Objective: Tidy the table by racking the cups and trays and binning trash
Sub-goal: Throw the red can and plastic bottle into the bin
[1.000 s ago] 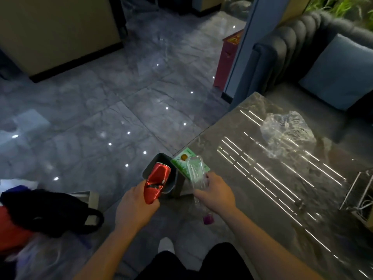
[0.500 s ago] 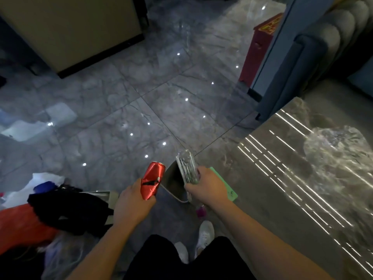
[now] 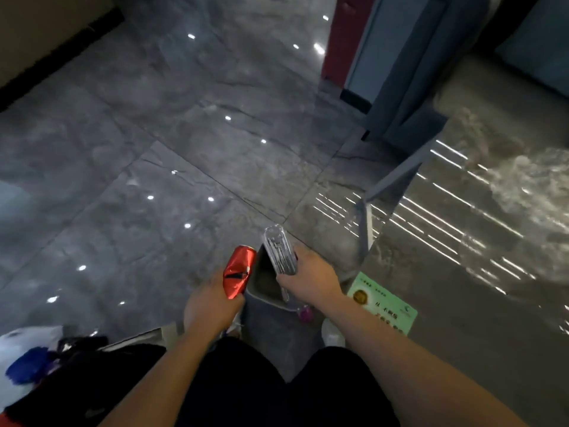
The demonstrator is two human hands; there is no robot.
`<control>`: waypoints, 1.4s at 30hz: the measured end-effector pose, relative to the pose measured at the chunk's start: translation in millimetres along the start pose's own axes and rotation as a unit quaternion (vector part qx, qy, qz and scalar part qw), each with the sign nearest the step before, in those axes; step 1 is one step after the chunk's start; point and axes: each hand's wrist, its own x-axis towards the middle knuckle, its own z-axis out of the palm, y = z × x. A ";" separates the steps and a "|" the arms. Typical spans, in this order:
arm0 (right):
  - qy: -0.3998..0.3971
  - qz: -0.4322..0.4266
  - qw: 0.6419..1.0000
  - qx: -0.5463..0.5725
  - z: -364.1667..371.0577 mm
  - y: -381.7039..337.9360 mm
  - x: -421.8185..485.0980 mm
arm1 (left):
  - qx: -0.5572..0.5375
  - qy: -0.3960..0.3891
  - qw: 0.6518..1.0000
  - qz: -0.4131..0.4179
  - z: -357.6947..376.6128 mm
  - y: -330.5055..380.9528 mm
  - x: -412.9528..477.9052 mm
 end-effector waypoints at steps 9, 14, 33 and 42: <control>-0.033 0.183 0.981 0.048 95.3 11.8 51.7 | 0.114 -0.120 0.985 0.045 13.0 -37.6 110.3; -0.074 0.262 0.961 0.040 155.4 49.2 94.0 | 0.161 -0.124 0.978 0.047 68.0 -58.1 156.2; -0.064 0.313 0.948 -0.017 273.1 168.8 202.0 | 0.307 -0.100 0.915 0.241 239.8 -83.0 257.6; -0.079 0.311 0.946 -0.038 295.2 183.4 225.5 | 0.372 -0.097 0.866 0.320 275.6 -76.1 279.5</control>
